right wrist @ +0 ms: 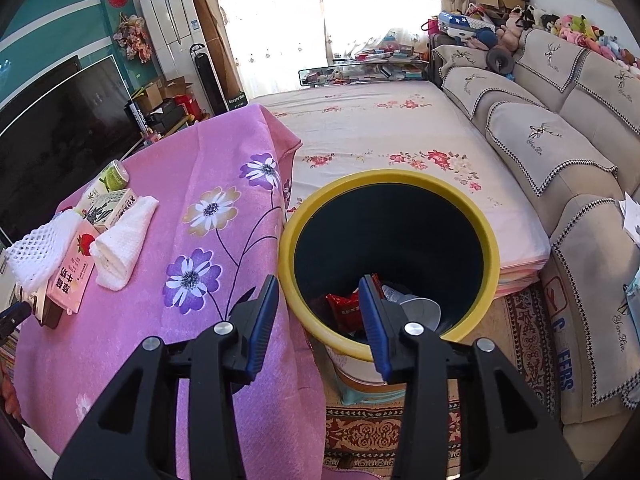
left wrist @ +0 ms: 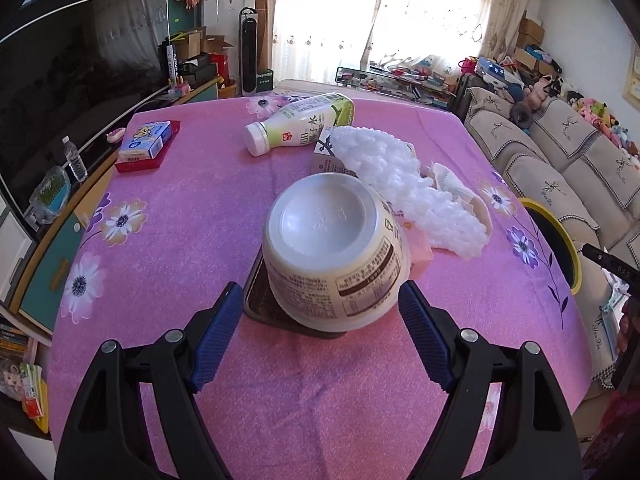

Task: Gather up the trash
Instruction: 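Reach the left gripper to the white upside-down tub and close around it, then carry the white tub over the yellow-rimmed bin and open the left gripper, then grasp the crumpled white tissue on the table with the right gripper, then carry the tissue over the bin and open the right gripper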

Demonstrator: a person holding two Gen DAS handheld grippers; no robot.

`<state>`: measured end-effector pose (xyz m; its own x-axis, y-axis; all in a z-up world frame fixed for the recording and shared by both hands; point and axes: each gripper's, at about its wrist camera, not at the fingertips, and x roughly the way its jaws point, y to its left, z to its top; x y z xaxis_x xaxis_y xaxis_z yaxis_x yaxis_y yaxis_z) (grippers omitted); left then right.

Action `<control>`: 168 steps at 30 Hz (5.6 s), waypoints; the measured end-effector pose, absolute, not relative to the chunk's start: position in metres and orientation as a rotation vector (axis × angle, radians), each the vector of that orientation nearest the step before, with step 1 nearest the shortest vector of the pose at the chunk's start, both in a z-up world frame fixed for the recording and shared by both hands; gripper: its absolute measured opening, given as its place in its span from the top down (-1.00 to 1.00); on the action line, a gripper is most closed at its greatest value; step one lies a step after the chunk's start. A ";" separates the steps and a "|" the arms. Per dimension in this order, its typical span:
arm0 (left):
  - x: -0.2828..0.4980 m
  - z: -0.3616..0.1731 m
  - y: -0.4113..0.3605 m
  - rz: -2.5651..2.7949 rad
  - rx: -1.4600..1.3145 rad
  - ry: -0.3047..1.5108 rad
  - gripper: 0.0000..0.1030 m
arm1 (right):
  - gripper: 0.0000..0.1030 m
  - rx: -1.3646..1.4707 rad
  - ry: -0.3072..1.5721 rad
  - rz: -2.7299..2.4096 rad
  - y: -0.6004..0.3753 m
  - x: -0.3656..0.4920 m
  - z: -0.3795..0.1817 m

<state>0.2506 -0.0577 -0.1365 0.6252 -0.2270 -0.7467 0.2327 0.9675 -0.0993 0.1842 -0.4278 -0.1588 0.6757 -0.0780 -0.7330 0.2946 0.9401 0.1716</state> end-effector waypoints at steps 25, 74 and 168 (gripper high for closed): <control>0.299 -0.145 -0.072 -0.334 0.011 0.803 -0.59 | 0.11 0.278 0.851 -0.203 -0.419 0.195 -0.170; 0.267 -0.126 -0.450 -0.877 0.287 0.786 -0.58 | 0.09 0.397 0.700 -0.404 -0.524 0.086 -0.148; 0.185 -0.106 -0.079 -0.310 -0.016 0.752 -0.85 | 0.82 0.237 0.907 -0.310 -0.493 0.259 -0.156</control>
<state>0.1846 -0.0787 -0.1055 0.6870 -0.2823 -0.6696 0.2707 0.9545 -0.1247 0.2592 -0.4930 -0.1563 0.5764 -0.1632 -0.8007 0.3613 0.9298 0.0706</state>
